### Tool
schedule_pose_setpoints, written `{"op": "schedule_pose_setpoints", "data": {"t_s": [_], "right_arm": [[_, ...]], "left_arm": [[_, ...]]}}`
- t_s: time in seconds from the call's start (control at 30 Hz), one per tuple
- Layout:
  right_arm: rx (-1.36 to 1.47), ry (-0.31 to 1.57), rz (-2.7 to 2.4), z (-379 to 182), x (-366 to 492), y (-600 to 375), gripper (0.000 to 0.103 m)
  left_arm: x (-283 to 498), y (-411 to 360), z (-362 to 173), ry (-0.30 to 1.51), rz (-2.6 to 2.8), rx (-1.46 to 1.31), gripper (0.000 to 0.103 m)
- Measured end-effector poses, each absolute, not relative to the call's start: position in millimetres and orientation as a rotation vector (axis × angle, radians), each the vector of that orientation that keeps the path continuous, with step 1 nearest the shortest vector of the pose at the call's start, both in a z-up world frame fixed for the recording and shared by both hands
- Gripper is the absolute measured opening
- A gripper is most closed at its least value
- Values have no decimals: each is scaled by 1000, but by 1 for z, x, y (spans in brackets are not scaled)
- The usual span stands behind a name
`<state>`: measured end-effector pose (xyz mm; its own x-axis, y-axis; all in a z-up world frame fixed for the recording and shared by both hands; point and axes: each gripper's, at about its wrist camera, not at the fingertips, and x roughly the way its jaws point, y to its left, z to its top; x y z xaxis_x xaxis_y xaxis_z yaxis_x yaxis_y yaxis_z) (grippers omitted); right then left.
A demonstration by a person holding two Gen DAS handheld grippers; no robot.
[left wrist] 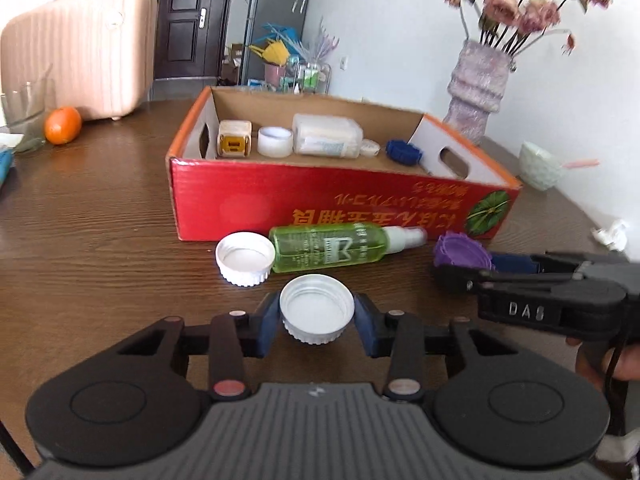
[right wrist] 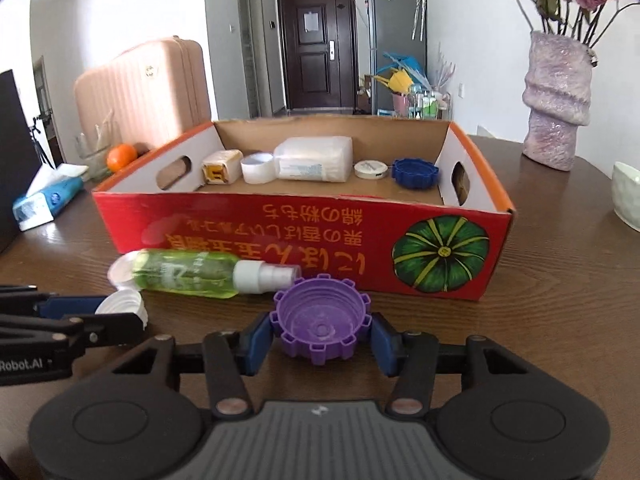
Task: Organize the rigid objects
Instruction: 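Grasp the white bottle cap with the left gripper while the right grasps the purple cap, then carry the white cap and purple cap over the red box with both grippers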
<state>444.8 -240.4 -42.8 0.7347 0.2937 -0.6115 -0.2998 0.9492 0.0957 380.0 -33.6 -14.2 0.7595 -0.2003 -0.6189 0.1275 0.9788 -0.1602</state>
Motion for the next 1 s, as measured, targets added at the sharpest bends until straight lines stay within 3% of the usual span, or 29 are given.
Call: {"op": "schedule_pose_setpoints", "data": {"t_s": [0.2, 0.57, 1.0], "right_arm": [[-15, 605, 338, -27, 375, -260, 51], [-10, 434, 291, -2, 201, -291, 51], [-25, 225, 273, 32, 99, -290, 51]], "left_arm": [[297, -38, 13, 507, -58, 20, 41], [152, -36, 34, 378, -10, 20, 41], [67, -33, 55, 229, 21, -39, 41]]}}
